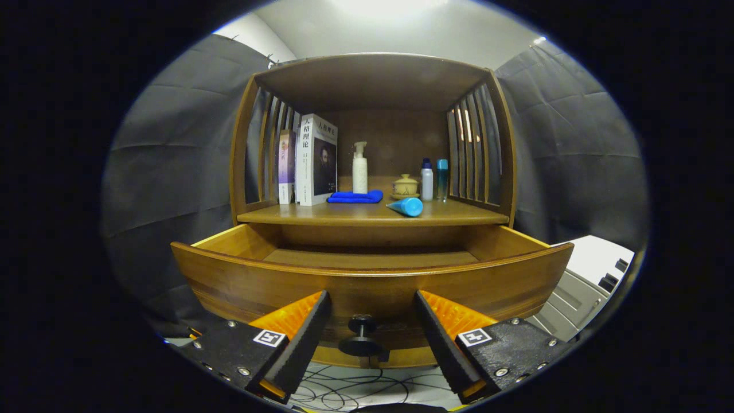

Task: Pull open the drawer, take out the items inside it, and place them on the countertop above the cabinet.

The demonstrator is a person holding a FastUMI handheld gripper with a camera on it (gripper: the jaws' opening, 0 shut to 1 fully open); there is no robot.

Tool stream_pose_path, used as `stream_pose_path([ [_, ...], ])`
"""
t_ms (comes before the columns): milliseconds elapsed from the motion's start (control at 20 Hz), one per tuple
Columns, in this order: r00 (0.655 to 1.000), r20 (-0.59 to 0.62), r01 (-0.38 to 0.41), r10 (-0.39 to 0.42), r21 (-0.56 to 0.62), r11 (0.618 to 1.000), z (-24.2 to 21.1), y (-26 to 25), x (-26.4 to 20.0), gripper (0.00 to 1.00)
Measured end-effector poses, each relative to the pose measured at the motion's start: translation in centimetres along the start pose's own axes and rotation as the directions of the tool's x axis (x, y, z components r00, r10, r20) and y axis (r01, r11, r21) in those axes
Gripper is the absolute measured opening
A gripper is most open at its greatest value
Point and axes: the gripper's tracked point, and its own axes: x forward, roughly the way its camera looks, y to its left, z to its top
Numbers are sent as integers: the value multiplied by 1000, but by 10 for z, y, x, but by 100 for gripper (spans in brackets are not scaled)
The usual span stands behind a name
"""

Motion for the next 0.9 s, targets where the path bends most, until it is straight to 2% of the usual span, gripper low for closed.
stream_pose_path([
  [300, 1000, 2, 2, -2, -33, 999, -1, 0, 20, 94],
  [900, 1000, 0, -27, 27, -10, 1000, 4, 0, 58, 93],
])
